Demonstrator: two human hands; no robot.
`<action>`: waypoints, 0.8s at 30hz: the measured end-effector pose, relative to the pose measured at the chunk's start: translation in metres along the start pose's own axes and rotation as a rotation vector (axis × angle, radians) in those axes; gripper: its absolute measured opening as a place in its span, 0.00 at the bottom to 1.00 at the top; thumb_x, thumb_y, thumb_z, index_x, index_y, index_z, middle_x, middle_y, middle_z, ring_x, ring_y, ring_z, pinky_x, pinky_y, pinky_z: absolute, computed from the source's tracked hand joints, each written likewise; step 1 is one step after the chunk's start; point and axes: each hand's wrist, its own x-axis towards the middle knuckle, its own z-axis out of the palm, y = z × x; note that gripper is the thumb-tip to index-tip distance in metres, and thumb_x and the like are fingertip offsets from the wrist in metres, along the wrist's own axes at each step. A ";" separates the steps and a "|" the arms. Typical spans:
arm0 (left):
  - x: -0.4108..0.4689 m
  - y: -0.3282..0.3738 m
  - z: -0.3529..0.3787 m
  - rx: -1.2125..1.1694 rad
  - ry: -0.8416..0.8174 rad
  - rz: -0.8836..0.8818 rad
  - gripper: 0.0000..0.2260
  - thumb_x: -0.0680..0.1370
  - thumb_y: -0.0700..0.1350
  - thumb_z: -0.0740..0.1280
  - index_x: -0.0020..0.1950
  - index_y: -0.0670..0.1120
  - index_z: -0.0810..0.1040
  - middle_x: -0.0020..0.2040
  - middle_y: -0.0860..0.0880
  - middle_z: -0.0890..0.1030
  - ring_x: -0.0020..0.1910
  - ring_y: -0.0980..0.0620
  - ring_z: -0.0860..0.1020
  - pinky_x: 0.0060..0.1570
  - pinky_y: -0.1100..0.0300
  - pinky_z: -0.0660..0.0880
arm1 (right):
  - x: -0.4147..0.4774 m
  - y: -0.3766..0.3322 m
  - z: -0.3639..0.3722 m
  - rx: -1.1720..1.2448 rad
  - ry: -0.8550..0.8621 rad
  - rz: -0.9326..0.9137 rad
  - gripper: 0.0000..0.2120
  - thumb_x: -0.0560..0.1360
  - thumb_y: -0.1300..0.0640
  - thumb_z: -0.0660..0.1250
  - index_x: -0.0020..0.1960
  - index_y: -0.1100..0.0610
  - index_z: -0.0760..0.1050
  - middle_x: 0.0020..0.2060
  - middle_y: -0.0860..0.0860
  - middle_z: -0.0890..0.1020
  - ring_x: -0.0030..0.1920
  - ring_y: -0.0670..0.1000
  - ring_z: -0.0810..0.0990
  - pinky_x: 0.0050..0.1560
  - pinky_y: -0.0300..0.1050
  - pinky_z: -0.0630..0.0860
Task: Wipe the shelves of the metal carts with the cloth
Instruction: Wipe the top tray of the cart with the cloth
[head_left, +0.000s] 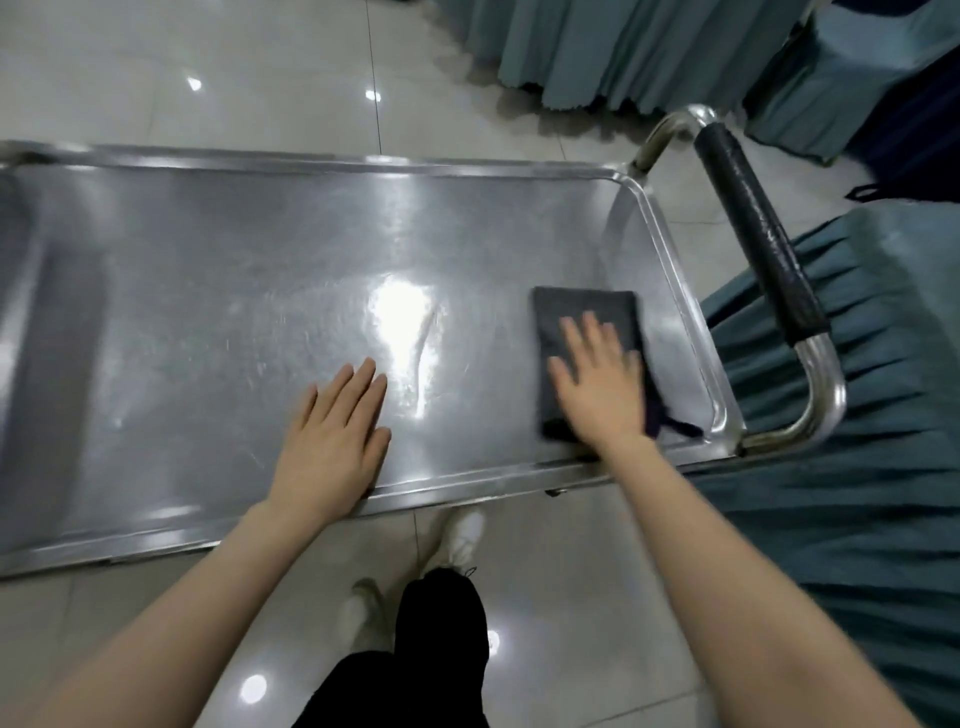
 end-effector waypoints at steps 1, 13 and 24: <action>-0.001 0.000 0.002 -0.006 0.004 0.001 0.29 0.79 0.56 0.45 0.78 0.46 0.60 0.79 0.49 0.57 0.78 0.48 0.54 0.76 0.46 0.51 | -0.005 0.029 -0.004 0.002 -0.018 0.092 0.29 0.82 0.39 0.46 0.80 0.44 0.46 0.80 0.47 0.46 0.79 0.50 0.44 0.76 0.59 0.46; -0.003 -0.005 0.011 -0.029 0.063 -0.007 0.26 0.80 0.53 0.51 0.78 0.46 0.61 0.79 0.49 0.58 0.78 0.48 0.54 0.76 0.45 0.51 | -0.099 -0.102 0.027 -0.014 -0.023 -0.210 0.31 0.80 0.38 0.43 0.80 0.46 0.45 0.80 0.47 0.45 0.79 0.52 0.42 0.76 0.57 0.41; -0.002 -0.008 0.017 -0.080 0.143 -0.004 0.26 0.79 0.55 0.52 0.76 0.48 0.65 0.78 0.51 0.61 0.78 0.51 0.57 0.75 0.48 0.51 | -0.053 0.093 -0.015 -0.056 -0.131 0.138 0.31 0.78 0.35 0.36 0.79 0.43 0.37 0.79 0.46 0.39 0.78 0.49 0.39 0.77 0.59 0.45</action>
